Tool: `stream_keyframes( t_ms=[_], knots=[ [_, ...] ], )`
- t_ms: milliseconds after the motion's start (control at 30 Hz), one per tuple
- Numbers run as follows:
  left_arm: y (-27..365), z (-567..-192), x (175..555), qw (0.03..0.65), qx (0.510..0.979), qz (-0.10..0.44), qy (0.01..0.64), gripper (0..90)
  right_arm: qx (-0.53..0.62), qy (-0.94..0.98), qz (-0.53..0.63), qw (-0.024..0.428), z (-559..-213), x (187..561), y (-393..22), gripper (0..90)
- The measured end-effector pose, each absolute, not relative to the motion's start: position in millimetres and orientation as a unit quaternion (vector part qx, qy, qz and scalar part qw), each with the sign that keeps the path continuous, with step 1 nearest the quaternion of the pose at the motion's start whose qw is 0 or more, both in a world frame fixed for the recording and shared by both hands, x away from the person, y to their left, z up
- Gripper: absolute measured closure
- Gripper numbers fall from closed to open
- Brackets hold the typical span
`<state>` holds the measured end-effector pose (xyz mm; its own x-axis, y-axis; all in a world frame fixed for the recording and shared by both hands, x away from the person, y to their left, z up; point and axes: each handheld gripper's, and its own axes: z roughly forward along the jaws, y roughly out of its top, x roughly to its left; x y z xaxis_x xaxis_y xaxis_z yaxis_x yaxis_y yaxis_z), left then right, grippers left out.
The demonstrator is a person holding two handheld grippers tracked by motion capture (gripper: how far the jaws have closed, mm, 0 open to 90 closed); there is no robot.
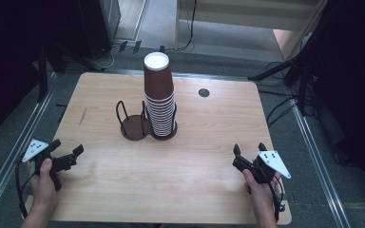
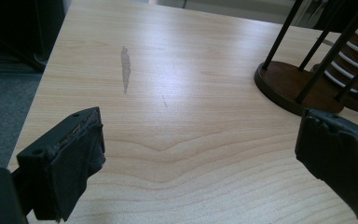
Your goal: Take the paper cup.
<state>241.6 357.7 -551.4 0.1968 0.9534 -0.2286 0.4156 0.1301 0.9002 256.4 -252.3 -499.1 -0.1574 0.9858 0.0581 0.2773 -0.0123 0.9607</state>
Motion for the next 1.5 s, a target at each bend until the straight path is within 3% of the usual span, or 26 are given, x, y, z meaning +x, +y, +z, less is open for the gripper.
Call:
stream_keyframes(
  t_ms=[1500],
  knots=[
    [355, -551, 241, 0.480, 0.610, 0.280, 0.565, 1.9, 0.453, 0.637, 0.531, 0.327, -445, 286, -133, 2.1]
  ],
)
